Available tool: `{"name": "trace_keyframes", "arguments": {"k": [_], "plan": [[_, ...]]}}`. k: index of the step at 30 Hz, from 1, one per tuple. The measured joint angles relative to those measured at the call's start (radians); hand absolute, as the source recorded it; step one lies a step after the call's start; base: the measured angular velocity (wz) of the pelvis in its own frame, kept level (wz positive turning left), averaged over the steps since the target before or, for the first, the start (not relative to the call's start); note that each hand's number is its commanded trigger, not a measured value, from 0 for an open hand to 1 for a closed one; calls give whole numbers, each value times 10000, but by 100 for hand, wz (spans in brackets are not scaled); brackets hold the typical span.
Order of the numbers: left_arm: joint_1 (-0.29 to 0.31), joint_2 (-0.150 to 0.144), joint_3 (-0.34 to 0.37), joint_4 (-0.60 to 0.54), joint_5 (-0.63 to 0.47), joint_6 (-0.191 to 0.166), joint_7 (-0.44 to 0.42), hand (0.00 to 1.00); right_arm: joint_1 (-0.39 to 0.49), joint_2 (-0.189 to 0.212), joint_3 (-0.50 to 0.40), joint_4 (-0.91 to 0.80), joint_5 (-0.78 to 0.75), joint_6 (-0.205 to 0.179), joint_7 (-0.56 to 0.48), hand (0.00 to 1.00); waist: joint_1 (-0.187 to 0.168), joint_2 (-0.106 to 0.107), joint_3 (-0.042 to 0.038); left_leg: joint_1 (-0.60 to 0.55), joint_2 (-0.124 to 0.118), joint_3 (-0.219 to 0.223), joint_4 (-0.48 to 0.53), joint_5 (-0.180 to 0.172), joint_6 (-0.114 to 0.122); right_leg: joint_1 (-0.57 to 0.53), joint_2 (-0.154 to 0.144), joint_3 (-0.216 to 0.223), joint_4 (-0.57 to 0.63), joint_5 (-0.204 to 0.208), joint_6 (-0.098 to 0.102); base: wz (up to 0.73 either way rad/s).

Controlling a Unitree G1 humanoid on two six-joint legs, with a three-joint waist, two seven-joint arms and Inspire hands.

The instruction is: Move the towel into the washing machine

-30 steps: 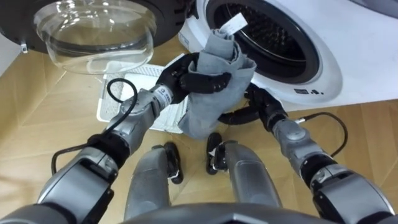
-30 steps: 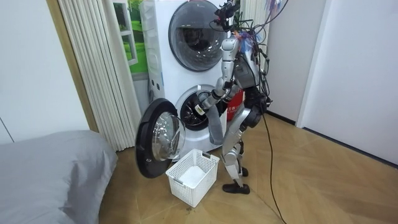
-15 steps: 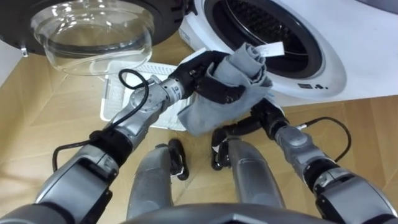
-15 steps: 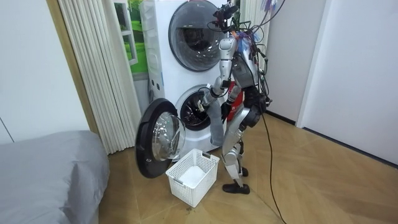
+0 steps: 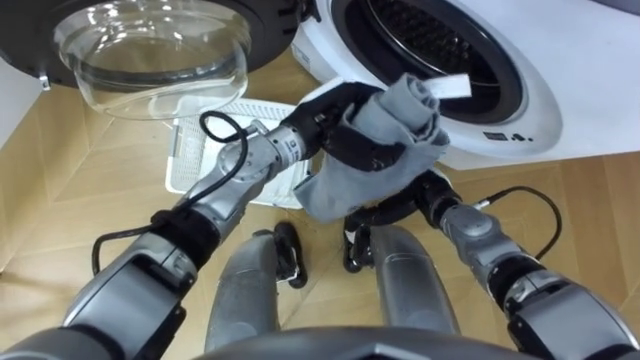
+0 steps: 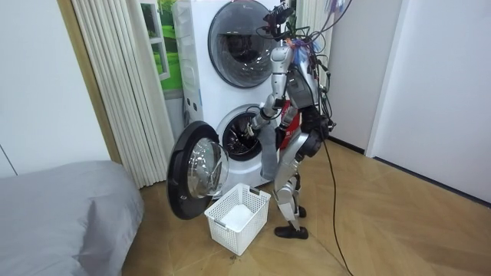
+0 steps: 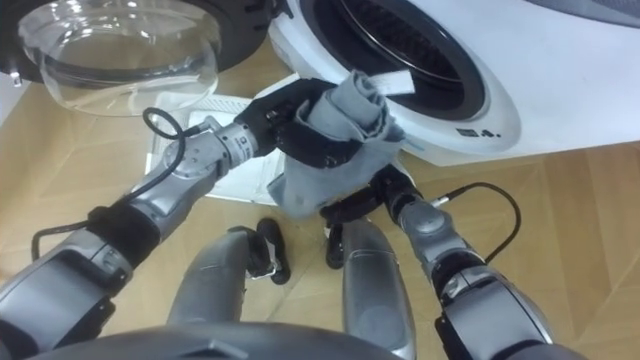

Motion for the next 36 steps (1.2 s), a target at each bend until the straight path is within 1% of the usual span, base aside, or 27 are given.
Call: {"name": "trace_keyframes", "arguments": {"k": [2, 8, 11, 13, 14, 16, 17, 18, 19, 20, 21, 23, 26, 27, 28, 29, 31, 32, 33, 36], "plan": [[0, 1, -104, 0, 10, 0, 2, 100, 11, -2, -1, 26, 1, 0, -9, 0, -5, 0, 0, -2, -2, 2, -2, 0, 1, -3, -4, 2, -3, -1, 2, 0], [-8, 3, -108, -22, -89, -1, -38, 100, 29, -44, -6, 24, -3, 1, 160, 0, -6, 1, 0, 8, -8, 5, -1, 0, 1, -13, -9, 16, 16, -3, 4, 0], [-7, 12, -117, -20, -463, -1, -153, 100, 33, -61, -2, 24, -67, 6, 295, 0, -13, 4, -1, 2, -6, 5, 10, 0, 1, -13, -8, 16, 19, -3, 4, 0], [-4, 43, -114, -15, -1413, 0, -391, 100, 16, -33, -37, 22, -370, 6, 314, 0, -15, 3, -1, -46, -17, 2, -6, 0, 2, -71, -15, 19, 24, -3, 4, 0], [0, 48, -131, -12, -1691, 1, -424, 100, 23, -31, -24, 24, -365, 7, 304, 0, -9, 2, -1, -53, -22, 2, -14, 3, 6, -79, -27, 12, 35, -4, 5, 4], [79, 56, -155, -8, -3178, 8, -640, 100, 64, -16, -43, 27, -358, 12, 189, 0, -10, -1, -2, -46, -40, 2, -1, 6, 9, -81, -61, -5, 81, -39, 13, 4], [90, 56, -137, -7, -3526, 11, -722, 100, 64, -20, -48, 27, -354, 12, 173, 0, -9, -1, -2, -45, -42, 2, -2, 7, 9, -80, -63, -5, 81, -40, 14, 0], [89, 45, -102, -8, -4128, 20, -822, 100, 62, -20, -50, 26, -351, 36, 111, 0, -2, -1, -2, -46, -44, 2, -4, 11, 10, -76, -62, -6, 66, -40, 14, 0], [98, 37, -46, -3, -4789, 36, -935, 100, 59, 15, -115, 16, -351, 135, 62, 0, -8, -4, -4, -52, -43, 3, -9, 13, 11, -73, -60, -6, 54, -40, 14, 0], [108, 33, -26, -4, -5105, 37, -976, 100, 59, 35, -145, 16, -364, 178, 24, 0, -7, -5, -4, -61, -43, 3, -12, 14, 11, -73, -57, -10, 45, -40, 15, 0], [162, -8, 79, 0, -5656, 70, -1088, 100, 60, 110, -271, 19, -398, 272, -18, 0, -4, -10, -6, -68, -44, 0, -28, 16, 16, -74, -57, -20, 18, -39, 17, 0], [415, -169, 329, 15, -6583, 165, -1197, 100, 55, 276, -517, 22, -543, 479, -34, 0, 23, -34, -21, -55, -50, -1, -49, 17, 17, -68, -48, -11, -7, -37, 20, 0], [597, -234, 359, 111, -7489, 334, -1214, 100, -32, 378, -540, 22, -633, 603, -39, 0, 27, -38, -23, -36, -58, -1, -55, 18, 16, -56, -53, -14, -14, -36, 24, 0], [641, -238, 367, 204, -7836, 392, -1222, 100, -64, 413, -538, 22, -691, 660, -39, 22, 31, -41, -23, -25, -60, -2, -52, 19, 15, -44, -53, -16, -15, -37, 25, 0], [653, -237, 365, 283, -8141, 469, -1222, 100, -70, 427, -537, 21, -721, 664, -38, 89, 35, -42, -23, -13, -64, -5, -45, 21, 14, -33, -56, -20, -16, -37, 26, 0], [657, -237, 360, 314, -8284, 484, -1222, 100, -71, 435, -538, 20, -721, 666, -38, 100, 31, -45, -23, -6, -65, -5, -40, 21, 14, -28, -57, -21, -17, -37, 26, 0], [666, -242, 341, 367, -8927, 536, -1222, 100, -79, 488, -552, -1, -719, 775, -39, 100, -12, -67, -34, 23, -67, -5, -28, 23, 14, -4, -58, -17, -13, -38, 27, 0], [664, -244, 348, 379, -9060, 539, -1222, 100, -84, 516, -581, -7, -721, 828, -39, 100, -13, -82, -38, 30, -69, -4, -28, 24, 14, -2, -58, -10, -7, -38, 27, 0], [694, -264, 354, 392, -9318, 558, -1222, 100, -83, 624, -706, -23, -719, 888, -36, 100, -10, -140, -30, 69, -74, 19, -34, 26, 13, 6, -59, 19, 18, -38, 27, -5], [761, -330, 429, 429, -10144, 728, -1222, 100, -60, 677, -700, -224, -762, 1089, -54, 100, -26, -313, -23, 98, -73, 42, -54, 37, 10, 6, -64, 37, 46, -42, 24, -1]]}}
